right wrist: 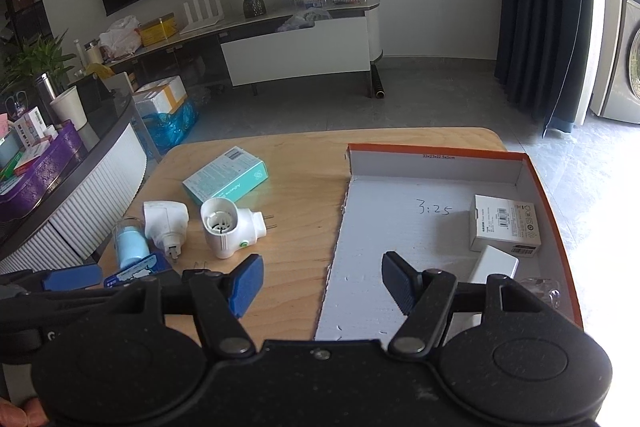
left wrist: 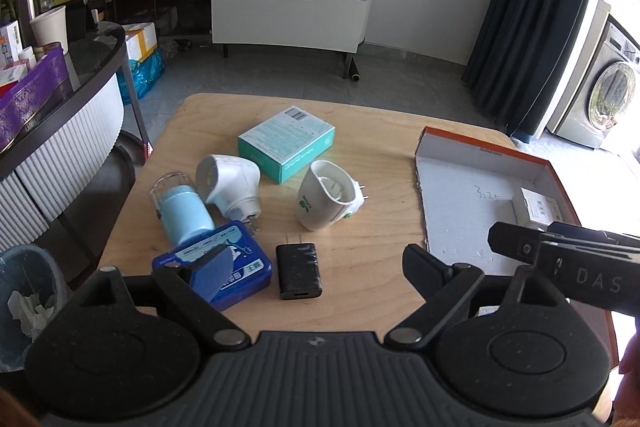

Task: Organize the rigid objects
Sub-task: 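Withdraw both grippers from the box toward the items on the table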

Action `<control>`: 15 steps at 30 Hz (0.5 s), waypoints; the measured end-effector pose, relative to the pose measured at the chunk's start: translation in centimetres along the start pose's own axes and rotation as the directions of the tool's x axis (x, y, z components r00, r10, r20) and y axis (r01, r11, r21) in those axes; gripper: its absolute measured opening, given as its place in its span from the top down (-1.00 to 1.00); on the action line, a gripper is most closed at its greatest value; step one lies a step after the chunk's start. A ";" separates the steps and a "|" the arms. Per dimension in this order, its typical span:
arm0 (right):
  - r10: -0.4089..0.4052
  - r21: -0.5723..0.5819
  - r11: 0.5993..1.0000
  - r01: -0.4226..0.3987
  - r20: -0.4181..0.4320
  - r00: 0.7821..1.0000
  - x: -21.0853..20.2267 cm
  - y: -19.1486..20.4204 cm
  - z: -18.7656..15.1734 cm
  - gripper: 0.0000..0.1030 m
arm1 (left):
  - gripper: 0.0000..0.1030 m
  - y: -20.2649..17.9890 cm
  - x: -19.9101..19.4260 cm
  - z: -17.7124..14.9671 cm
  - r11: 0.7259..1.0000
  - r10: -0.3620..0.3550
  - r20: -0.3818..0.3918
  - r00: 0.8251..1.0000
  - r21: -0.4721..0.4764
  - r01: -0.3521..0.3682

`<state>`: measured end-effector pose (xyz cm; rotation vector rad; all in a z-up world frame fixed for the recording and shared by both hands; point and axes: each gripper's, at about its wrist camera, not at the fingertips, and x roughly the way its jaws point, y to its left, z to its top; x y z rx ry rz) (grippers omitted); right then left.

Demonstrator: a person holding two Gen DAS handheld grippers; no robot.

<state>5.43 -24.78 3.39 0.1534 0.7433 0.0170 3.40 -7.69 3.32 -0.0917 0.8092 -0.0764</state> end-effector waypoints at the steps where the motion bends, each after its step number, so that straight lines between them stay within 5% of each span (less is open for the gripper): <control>1: 0.005 -0.002 1.000 -0.005 -0.002 1.000 0.2 0.3 0.0 -0.53 | -0.82 0.3 0.0 0.0 1.000 0.005 0.000 1.000 -0.005 -0.005; 15: 0.055 -0.047 0.997 -0.057 -0.039 0.998 2.1 3.7 -0.2 -0.53 | -0.82 3.8 0.1 -0.5 0.997 0.051 -0.017 0.999 -0.062 -0.052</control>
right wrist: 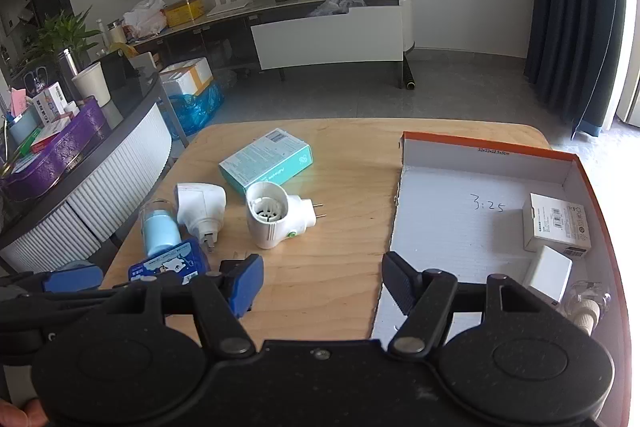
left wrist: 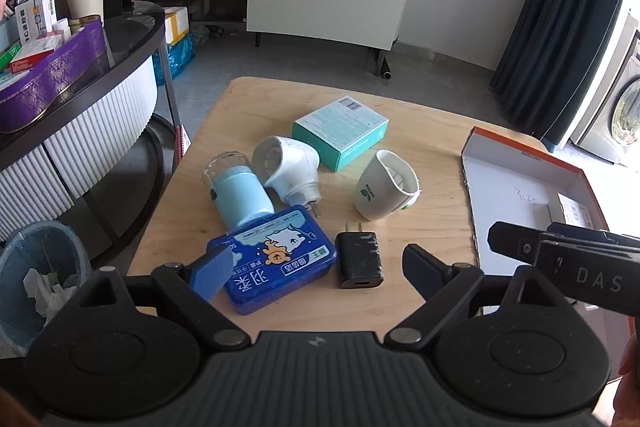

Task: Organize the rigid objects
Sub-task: 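Withdraw both grippers from the box toward the items on the table, then grasp the blue cartoon-printed box with left gripper while right gripper grasps the black charger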

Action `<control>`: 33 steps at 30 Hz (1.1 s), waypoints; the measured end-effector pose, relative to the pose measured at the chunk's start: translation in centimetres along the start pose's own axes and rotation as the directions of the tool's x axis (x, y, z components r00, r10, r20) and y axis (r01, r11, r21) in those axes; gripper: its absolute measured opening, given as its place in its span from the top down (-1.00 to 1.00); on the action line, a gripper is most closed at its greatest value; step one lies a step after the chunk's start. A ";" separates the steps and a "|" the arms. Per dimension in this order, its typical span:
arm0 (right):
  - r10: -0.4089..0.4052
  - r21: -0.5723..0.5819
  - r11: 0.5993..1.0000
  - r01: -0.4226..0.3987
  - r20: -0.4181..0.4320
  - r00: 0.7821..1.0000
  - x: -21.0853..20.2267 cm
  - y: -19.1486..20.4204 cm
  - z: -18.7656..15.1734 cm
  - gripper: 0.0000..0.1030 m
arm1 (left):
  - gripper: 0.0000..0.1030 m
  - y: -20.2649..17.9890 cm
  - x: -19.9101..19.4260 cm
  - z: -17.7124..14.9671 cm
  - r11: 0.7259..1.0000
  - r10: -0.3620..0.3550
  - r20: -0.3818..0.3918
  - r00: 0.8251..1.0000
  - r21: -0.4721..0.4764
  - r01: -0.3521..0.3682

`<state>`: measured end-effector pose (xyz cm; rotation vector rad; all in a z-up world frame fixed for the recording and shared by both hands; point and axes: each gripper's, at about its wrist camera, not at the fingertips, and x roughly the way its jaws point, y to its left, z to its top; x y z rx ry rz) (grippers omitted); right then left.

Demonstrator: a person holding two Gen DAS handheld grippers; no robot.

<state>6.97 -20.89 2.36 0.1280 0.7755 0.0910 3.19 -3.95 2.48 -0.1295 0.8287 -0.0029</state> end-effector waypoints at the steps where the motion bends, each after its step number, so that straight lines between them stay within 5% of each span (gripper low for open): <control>1: 0.003 -0.003 1.000 -0.003 -0.002 1.000 0.1 0.2 0.0 -0.53 | -0.82 0.2 0.0 0.0 1.000 0.003 0.001 1.000 -0.003 -0.003; 16: 0.040 -0.001 0.999 -0.040 -0.031 0.999 0.8 1.0 -1.7 -0.53 | -0.89 5.4 3.2 -2.4 0.996 -0.002 0.006 1.000 0.088 0.001; 29: 0.025 0.049 0.999 -0.023 -0.037 0.999 0.7 -0.5 -2.4 -0.53 | -0.91 4.3 7.2 -2.5 0.927 -0.169 0.033 0.985 0.344 0.148; 33: 0.021 0.054 0.998 -0.019 -0.035 0.999 0.8 -0.7 -2.4 -0.53 | -0.72 3.6 6.5 -3.2 0.907 -0.196 0.016 0.981 0.383 0.175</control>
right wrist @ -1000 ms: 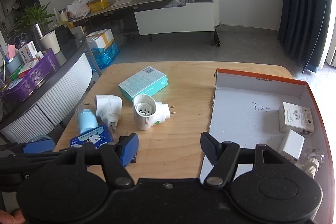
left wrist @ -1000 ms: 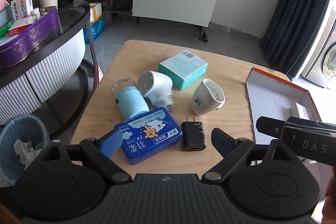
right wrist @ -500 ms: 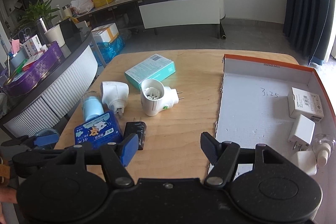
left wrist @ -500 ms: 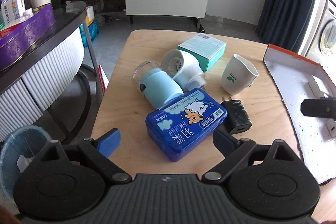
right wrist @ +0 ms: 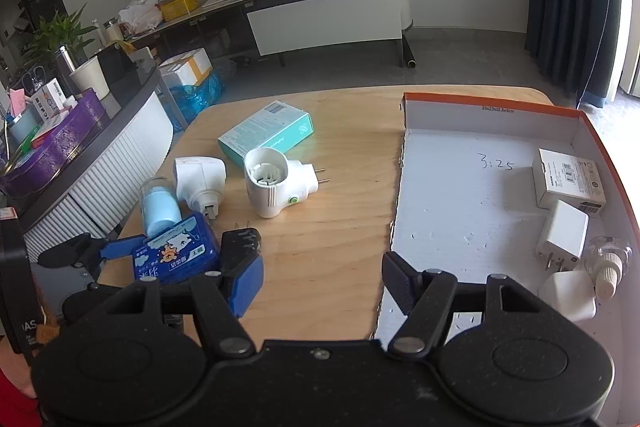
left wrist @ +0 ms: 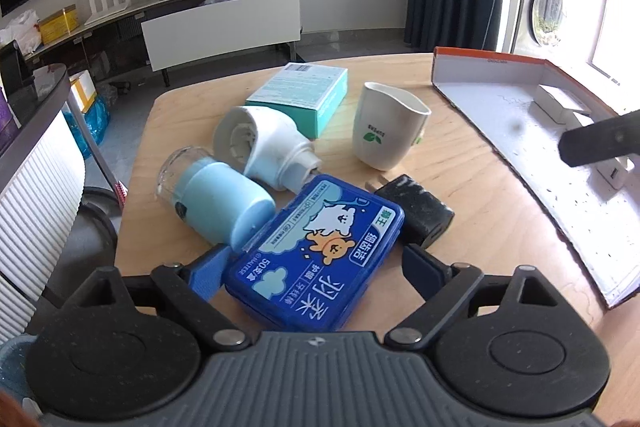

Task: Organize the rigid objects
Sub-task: 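Grasp the blue cartoon-printed box with left gripper while right gripper grasps the black charger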

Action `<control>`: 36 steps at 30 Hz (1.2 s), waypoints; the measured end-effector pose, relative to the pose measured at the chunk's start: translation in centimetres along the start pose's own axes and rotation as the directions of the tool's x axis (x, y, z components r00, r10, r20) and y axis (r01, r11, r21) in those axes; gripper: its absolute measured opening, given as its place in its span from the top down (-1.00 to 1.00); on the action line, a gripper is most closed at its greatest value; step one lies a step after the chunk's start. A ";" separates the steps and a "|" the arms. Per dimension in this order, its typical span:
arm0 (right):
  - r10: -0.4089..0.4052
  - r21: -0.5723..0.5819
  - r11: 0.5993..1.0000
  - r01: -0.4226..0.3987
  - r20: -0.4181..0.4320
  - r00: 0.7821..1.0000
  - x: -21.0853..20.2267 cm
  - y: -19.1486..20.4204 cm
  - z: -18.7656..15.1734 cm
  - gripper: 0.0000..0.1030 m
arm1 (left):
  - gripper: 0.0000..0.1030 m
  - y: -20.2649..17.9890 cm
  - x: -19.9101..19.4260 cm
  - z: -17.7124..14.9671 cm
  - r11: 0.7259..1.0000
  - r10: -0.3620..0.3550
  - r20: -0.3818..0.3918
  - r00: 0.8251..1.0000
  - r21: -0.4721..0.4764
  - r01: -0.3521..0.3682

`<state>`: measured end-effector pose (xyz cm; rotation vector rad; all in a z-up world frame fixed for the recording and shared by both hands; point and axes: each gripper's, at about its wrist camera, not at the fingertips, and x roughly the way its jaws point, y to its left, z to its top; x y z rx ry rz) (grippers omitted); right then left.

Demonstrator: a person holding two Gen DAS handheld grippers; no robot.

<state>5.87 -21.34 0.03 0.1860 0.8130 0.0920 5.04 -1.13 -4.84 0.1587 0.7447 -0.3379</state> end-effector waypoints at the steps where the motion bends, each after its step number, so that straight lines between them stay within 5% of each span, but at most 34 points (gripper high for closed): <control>1: -0.001 0.001 1.000 0.001 0.001 1.000 0.0 -0.1 0.0 -0.53 | -0.67 -0.1 -0.4 -0.1 1.000 -0.018 0.001 1.000 -0.007 0.018; 7: 0.002 0.024 1.000 -0.001 -0.011 1.000 0.5 -0.5 -0.2 -0.53 | -0.77 -0.5 -0.2 -0.1 0.998 0.003 0.020 1.000 -0.055 -0.002; 11: 0.013 0.007 1.000 -0.013 -0.023 1.000 0.6 -0.2 -0.5 -0.53 | -0.70 -1.2 1.6 0.3 1.000 0.005 -0.008 1.000 -0.007 -0.005; 19: 0.039 -0.005 0.999 -0.039 -0.049 0.998 1.5 -0.1 -0.9 -0.53 | -0.23 -2.0 1.7 0.5 1.000 -0.012 0.003 1.000 -0.015 0.012; 36: 0.175 -0.153 0.969 -0.196 -0.142 0.974 8.2 3.6 0.7 -0.51 | -0.22 -0.4 -4.6 -0.4 0.961 0.091 0.018 0.996 -0.263 -0.083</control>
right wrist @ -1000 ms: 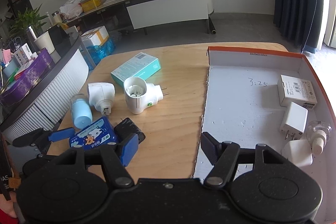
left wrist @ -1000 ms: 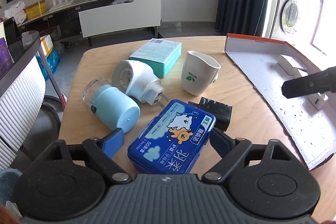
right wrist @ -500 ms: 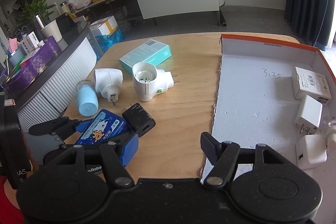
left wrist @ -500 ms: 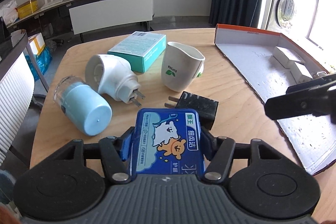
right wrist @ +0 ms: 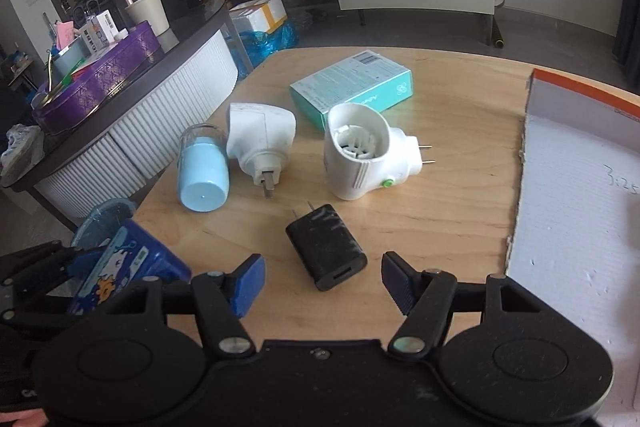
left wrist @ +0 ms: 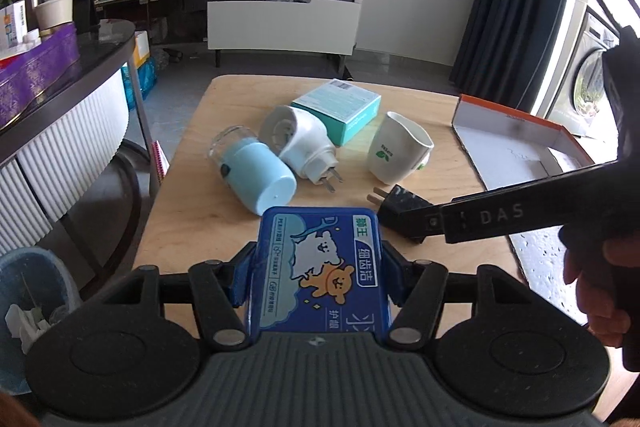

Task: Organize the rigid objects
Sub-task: 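Grasp the blue cartoon-printed box with left gripper while right gripper grasps the black charger, then carry the blue box and black charger over the orange-rimmed box with both grippers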

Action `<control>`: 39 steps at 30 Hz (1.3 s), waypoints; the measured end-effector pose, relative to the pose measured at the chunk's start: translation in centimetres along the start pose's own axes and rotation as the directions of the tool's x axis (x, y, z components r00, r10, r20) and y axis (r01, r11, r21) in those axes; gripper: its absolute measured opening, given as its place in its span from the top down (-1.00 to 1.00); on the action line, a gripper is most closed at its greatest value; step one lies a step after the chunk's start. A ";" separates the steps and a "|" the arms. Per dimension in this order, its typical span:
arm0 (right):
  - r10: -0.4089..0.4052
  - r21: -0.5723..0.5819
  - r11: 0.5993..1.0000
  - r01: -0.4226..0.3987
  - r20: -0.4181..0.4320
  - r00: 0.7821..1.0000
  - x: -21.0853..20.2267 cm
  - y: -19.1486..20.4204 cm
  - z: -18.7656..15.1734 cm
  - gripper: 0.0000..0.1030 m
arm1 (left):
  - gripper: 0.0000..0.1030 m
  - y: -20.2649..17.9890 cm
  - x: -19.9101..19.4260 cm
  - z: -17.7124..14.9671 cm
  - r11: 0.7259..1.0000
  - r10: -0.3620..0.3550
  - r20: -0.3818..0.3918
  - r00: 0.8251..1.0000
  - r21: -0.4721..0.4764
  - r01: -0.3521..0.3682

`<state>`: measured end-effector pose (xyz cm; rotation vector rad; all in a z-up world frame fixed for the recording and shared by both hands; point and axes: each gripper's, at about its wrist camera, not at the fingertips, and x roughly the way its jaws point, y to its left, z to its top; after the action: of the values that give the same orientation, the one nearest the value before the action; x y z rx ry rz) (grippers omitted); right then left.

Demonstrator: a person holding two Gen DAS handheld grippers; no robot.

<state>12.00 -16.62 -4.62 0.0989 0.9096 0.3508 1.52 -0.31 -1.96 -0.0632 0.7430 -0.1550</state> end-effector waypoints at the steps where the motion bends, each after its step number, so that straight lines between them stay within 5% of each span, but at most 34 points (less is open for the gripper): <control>1: -0.007 -0.014 1.000 0.007 0.002 1.000 0.5 0.2 0.3 -0.51 | -0.22 0.3 -0.1 0.1 1.000 0.006 0.003 1.000 -0.012 -0.006; 6: -0.010 -0.072 0.997 0.009 -0.015 1.000 3.0 0.9 1.0 -0.52 | -0.22 1.3 0.3 0.3 0.998 0.041 -0.001 0.999 -0.055 -0.041; 7: -0.017 -0.090 0.996 0.016 -0.010 1.000 3.2 1.2 1.0 -0.44 | -0.22 1.5 0.4 0.4 0.997 0.046 -0.004 0.999 -0.064 -0.046; 9: -0.056 -0.136 0.989 0.055 -0.001 0.998 3.3 2.0 0.8 0.13 | -0.22 1.8 0.5 0.5 0.995 0.050 -0.011 0.999 -0.083 -0.051; 13: -0.069 -0.197 0.978 0.067 -0.002 0.998 2.8 3.0 -0.3 0.14 | -0.22 2.0 0.4 0.5 0.994 0.056 -0.010 0.998 -0.091 -0.057; 26: -0.099 -0.016 0.995 0.101 0.113 0.989 -5.2 2.3 -1.2 0.15 | -0.22 0.8 -1.2 1.8 0.988 0.049 0.006 0.999 -0.147 -0.047; 39: -0.185 0.073 0.982 0.174 0.178 0.967 -12.0 0.8 -3.1 0.15 | -0.22 -3.2 -2.8 2.8 0.995 0.036 0.021 0.999 -0.094 -0.034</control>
<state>2.63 -20.11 2.74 0.0989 0.7388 0.1437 1.06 -2.99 2.32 -0.1414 0.7278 -0.0860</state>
